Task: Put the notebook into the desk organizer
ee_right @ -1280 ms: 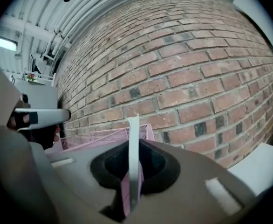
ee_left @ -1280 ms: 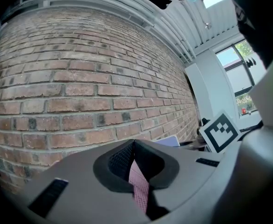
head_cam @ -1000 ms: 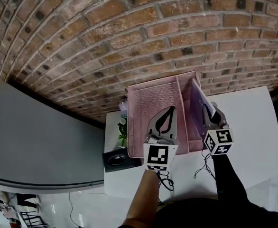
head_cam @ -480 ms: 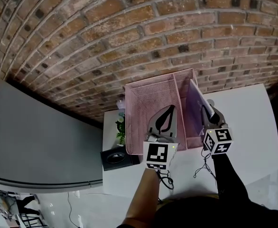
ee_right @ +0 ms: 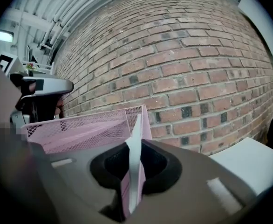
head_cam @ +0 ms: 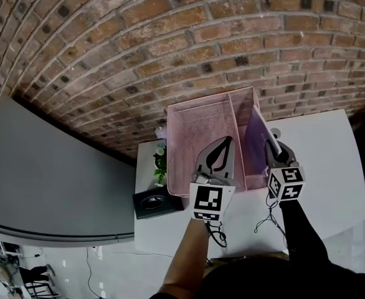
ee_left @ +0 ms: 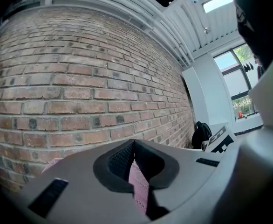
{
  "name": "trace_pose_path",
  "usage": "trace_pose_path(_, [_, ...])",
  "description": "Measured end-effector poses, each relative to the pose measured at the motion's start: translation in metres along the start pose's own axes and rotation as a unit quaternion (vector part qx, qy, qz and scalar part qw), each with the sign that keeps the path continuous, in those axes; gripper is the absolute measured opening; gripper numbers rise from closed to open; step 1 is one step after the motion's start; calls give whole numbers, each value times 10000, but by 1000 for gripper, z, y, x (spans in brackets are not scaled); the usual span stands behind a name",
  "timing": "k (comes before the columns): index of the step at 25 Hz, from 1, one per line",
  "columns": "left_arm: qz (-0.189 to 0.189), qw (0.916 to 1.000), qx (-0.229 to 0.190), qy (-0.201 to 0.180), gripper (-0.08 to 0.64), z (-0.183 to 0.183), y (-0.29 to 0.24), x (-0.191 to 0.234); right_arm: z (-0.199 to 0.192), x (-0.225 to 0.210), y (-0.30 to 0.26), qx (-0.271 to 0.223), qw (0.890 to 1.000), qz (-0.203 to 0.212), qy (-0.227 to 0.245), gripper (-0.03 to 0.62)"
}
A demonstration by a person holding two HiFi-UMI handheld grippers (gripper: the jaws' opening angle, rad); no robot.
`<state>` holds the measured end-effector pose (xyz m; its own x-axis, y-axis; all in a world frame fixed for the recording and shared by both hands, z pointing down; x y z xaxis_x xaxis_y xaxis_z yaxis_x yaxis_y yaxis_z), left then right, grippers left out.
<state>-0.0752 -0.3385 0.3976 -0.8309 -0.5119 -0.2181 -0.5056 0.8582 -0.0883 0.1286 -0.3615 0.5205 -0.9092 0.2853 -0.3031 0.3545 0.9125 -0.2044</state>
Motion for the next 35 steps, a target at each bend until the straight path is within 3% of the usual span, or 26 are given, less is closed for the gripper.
trace_pose_path(6, [-37, 10000, -22, -47, 9, 4, 6, -3, 2, 6, 7, 108, 9992, 392, 41, 49])
trace_pose_path(11, [-78, 9999, -78, -53, 9, 9, 12, -6, 2, 11, 14, 181, 9982, 576, -45, 161])
trace_pose_path(25, [-256, 9992, -297, -3, 9, 18, 54, -15, 1, 21, 69, 75, 9999, 63, 34, 178])
trace_pose_path(35, [-263, 9986, -453, 30, 9, 34, 122, -23, 16, 63, 143, -342, 9991, -171, 201, 178])
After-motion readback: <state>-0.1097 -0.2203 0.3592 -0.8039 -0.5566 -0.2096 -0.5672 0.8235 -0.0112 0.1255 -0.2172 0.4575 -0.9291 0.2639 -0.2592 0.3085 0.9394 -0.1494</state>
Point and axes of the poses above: the fingertips, and each gripper's own axes: y backward along the fingers, x to its left, z out of its top, the point moved 10 cm from there along y, backward along the fingers, and after that the axes turned 5 degrees about -y, right-handed, at the moved point
